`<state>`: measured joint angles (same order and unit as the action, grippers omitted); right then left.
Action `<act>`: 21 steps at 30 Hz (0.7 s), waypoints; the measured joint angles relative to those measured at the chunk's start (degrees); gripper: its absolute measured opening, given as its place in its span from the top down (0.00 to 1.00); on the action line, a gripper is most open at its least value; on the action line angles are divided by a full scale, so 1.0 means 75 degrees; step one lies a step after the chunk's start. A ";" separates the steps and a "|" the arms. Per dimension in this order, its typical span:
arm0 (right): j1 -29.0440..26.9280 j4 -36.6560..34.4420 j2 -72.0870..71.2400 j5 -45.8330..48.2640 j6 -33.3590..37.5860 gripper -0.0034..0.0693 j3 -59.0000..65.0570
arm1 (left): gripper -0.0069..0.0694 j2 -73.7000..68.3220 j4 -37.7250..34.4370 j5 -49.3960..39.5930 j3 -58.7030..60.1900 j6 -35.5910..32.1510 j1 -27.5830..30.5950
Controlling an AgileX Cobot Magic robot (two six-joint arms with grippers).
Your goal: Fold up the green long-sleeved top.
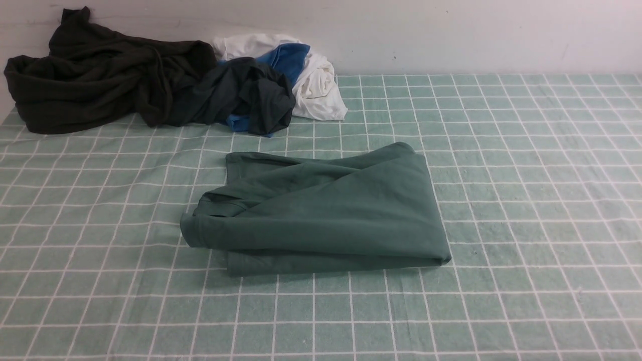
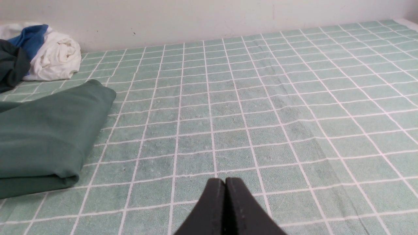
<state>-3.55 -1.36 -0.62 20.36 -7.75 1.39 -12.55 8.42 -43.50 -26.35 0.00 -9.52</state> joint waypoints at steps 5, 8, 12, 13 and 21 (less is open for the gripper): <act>0.0000 0.0000 0.0000 0.0000 0.0000 0.97 0.0000 | 0.91 0.0000 0.0000 0.0000 0.0000 0.0000 0.0000; 0.0000 0.0000 0.0000 0.0000 0.0000 0.97 0.0000 | 0.91 0.0000 0.0000 0.0000 0.0000 0.0000 0.0000; 0.0000 0.0000 0.0000 0.0000 0.0000 0.97 0.0000 | 0.91 0.0000 0.0000 0.0000 0.0000 0.0000 0.0000; 0.0000 0.0000 0.0000 0.0000 0.0000 0.97 0.0000 | 0.91 0.0000 -0.0106 0.0028 0.0029 0.0040 0.0000; 0.0000 0.0000 0.0000 0.0003 0.0000 0.97 0.0000 | 0.91 0.0297 -0.0995 0.2925 0.1812 0.0000 0.0667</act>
<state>-3.55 -1.36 -0.62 20.38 -7.75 1.39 -10.32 0.96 -21.56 -12.76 0.00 -4.52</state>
